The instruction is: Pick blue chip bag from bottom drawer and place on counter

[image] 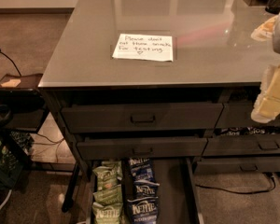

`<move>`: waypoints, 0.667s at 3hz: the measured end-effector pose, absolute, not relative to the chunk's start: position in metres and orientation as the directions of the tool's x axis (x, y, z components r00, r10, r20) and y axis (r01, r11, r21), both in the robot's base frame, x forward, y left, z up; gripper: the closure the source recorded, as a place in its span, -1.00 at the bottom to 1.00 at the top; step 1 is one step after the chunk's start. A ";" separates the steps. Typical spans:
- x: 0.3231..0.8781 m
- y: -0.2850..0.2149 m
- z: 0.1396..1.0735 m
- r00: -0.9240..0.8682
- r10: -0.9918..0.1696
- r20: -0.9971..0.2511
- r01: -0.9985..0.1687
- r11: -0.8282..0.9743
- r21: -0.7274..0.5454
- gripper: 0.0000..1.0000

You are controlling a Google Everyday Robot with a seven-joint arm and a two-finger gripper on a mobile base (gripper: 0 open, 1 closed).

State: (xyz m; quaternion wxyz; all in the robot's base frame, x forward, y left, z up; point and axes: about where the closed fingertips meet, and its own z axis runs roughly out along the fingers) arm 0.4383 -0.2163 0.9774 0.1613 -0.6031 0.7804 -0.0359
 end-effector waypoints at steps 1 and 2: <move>0.438 -0.215 0.977 -0.217 -0.952 -0.217 -0.929 0.270 -0.254 -1.00; 0.431 -0.205 0.952 -0.213 -0.935 -0.283 -0.929 0.284 -0.236 -1.00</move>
Offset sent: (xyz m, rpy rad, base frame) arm -0.0219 0.0322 -0.0901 0.2455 0.0058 0.0129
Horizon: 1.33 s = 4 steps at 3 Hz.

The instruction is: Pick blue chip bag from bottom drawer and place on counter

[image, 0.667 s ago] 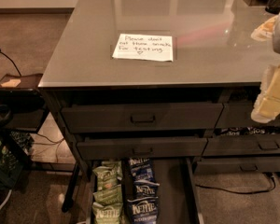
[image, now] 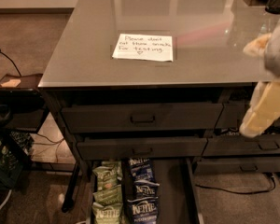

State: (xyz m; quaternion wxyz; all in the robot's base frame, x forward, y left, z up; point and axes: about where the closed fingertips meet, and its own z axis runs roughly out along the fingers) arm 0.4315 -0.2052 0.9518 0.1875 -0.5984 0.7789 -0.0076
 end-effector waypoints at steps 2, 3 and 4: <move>0.406 -0.152 0.840 -0.190 -0.881 -0.433 -0.951 0.275 -0.143 -1.00; 0.401 -0.125 0.778 -0.181 -0.868 -0.462 -0.963 0.252 -0.097 -1.00; 0.397 -0.102 0.713 -0.201 -0.857 -0.475 -0.969 0.245 -0.032 -1.00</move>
Offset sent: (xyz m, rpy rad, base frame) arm -0.0411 0.0876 -0.1926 0.2655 0.1066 0.0734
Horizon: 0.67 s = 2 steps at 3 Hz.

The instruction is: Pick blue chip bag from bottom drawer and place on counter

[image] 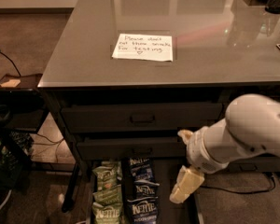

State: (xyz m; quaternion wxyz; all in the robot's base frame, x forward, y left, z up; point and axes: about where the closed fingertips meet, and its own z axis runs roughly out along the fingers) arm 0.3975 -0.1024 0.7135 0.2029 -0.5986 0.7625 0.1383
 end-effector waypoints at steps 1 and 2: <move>0.398 -0.103 0.712 -0.202 -0.856 -0.475 -0.968 0.249 -0.037 -1.00; 0.399 -0.105 0.704 -0.210 -0.863 -0.460 -0.966 0.254 -0.035 -1.00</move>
Offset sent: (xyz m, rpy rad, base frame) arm 0.0036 -0.0059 -0.0207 -0.0327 0.0107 -0.0248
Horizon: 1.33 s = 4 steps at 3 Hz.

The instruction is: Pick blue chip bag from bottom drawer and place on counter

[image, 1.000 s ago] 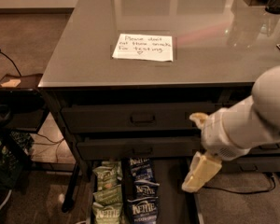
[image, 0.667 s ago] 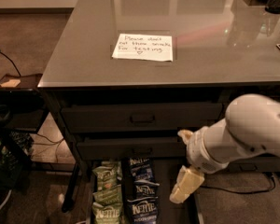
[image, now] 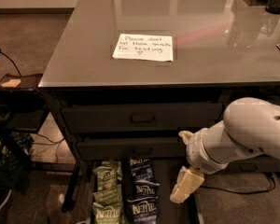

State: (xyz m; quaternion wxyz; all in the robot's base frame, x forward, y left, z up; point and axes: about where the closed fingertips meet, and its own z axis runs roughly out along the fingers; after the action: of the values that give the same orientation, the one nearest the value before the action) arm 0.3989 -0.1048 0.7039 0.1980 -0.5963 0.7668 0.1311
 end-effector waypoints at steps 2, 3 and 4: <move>0.412 -0.128 0.584 -0.185 -0.897 -0.402 -0.971 0.229 -0.065 -1.00; 0.421 -0.137 0.532 -0.167 -0.895 -0.413 -0.971 0.221 -0.086 -1.00; 0.422 -0.144 0.482 -0.174 -0.888 -0.425 -0.973 0.222 -0.064 -1.00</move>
Offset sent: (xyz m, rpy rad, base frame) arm 0.0290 -0.0363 -0.1984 -0.0967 -0.0447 0.0306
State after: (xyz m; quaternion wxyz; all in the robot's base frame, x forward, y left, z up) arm 0.4223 -0.1443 0.4820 0.1902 -0.6138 0.7581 0.1115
